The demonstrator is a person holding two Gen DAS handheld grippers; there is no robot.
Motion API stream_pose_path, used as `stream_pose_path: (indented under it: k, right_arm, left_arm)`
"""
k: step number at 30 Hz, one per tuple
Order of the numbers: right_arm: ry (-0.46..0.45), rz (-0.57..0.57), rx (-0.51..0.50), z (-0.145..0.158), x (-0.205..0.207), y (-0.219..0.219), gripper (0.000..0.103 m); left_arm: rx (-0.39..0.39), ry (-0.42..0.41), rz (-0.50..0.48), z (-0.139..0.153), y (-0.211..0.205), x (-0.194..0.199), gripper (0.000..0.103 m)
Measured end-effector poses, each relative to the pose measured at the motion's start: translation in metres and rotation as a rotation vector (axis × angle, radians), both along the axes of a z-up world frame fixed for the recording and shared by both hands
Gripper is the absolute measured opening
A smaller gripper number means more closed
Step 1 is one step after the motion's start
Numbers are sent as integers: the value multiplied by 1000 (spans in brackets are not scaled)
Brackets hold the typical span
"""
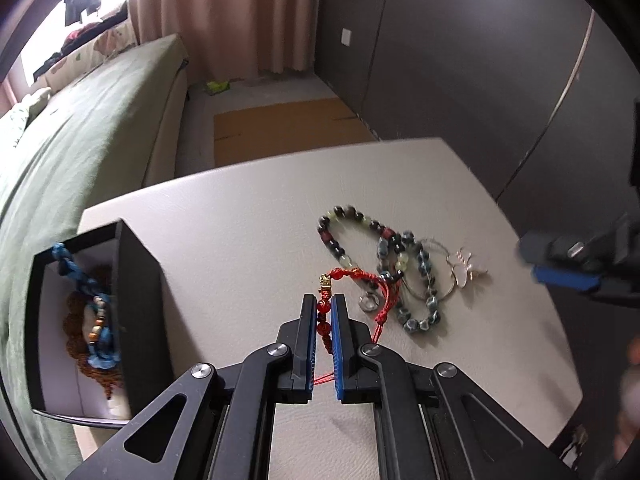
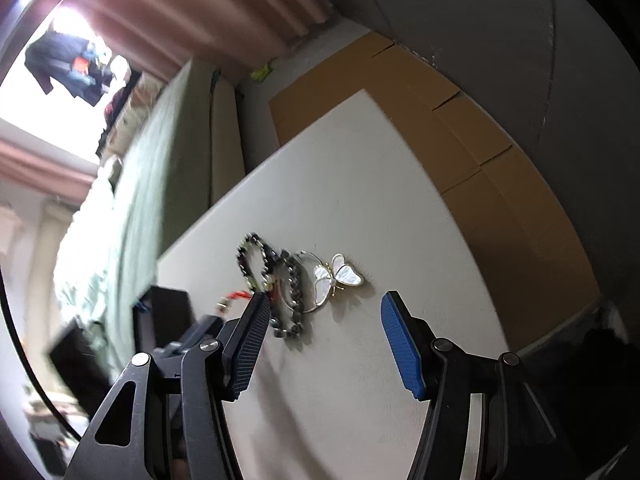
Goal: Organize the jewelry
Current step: 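Close the left tool on the red string bracelet and lift it, then carry the red bracelet toward the box with the left tool while the right tool grasps the butterfly brooch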
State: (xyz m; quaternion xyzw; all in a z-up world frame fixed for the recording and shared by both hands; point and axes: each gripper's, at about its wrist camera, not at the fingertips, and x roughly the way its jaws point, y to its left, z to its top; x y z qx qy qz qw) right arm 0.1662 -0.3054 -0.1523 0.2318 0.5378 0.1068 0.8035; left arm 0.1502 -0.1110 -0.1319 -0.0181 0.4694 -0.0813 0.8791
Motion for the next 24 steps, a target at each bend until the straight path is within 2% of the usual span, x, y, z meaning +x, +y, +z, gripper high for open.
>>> stream_pose_path:
  k: [3,11,24]
  right_arm:
    - [-7,42,-87,-2,4,12,59]
    - [12,93,-210,-14,13,26,59]
    - [-61,168,-464,-18,20,60,59]
  left_arm:
    - [-24,-10,14,8,10,-2,7]
    - [-83,-49,53,29,38,-13,7]
    - [-161,-97,123,54,82,-25,7]
